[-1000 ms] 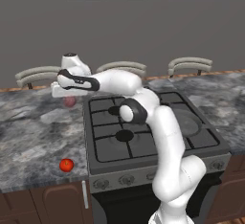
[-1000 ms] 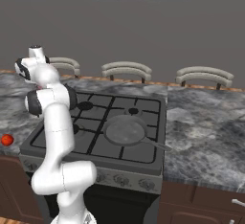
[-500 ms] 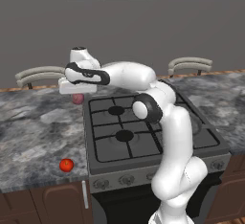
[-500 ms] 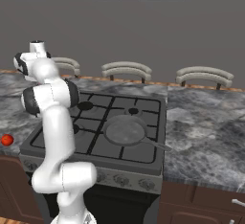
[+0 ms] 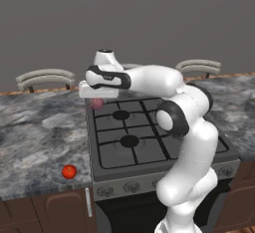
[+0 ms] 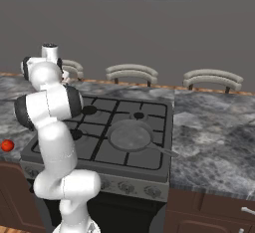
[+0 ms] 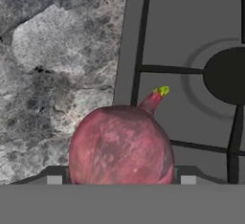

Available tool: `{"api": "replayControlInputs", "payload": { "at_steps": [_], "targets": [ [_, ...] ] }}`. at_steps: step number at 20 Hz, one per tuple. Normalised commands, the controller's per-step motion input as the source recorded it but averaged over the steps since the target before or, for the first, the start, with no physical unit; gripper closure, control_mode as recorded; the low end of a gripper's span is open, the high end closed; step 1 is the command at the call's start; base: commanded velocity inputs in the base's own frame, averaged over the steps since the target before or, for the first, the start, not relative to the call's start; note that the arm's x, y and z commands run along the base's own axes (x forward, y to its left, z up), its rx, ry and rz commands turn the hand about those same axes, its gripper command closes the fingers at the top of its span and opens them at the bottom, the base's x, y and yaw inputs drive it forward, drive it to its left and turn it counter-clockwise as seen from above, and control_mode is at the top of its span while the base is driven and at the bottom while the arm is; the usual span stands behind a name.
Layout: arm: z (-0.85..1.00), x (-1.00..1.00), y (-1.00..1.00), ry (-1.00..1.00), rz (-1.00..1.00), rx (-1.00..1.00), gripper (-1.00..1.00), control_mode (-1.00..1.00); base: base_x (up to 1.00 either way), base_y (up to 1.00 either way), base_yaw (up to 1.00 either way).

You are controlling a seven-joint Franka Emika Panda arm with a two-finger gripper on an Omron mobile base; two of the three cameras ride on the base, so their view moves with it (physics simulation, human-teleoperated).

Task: Place the pan on the front right burner on the stove. Then place the tomato and the onion in the pan and turn on the front right burner.

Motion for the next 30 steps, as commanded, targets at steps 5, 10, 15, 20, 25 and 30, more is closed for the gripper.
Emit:
{"api": "replayControlInputs", "payload": {
  "at_steps": [5, 10, 15, 20, 25, 30],
  "targets": [
    [0.15, -0.44, -0.72, -0.05, 0.00, 0.06, 1.00, -1.00, 0.00, 0.00, 0.00],
    [0.14, -0.43, -0.72, -0.04, 0.00, 0.05, 1.00, -1.00, 0.00, 0.00, 0.00],
    [0.18, -0.40, -0.65, -0.03, 0.00, 0.04, 1.00, -1.00, 0.00, 0.00, 0.00],
    [0.25, -0.33, -0.64, 0.00, 0.00, 0.01, 1.00, -1.00, 0.00, 0.00, 0.00],
    [0.27, -0.17, -0.56, 0.03, 0.00, 0.00, 1.00, -1.00, 0.00, 0.00, 0.00],
    [0.10, -0.17, -0.59, 0.02, 0.00, 0.00, 1.00, -1.00, 0.00, 0.00, 0.00]
  ]
}}
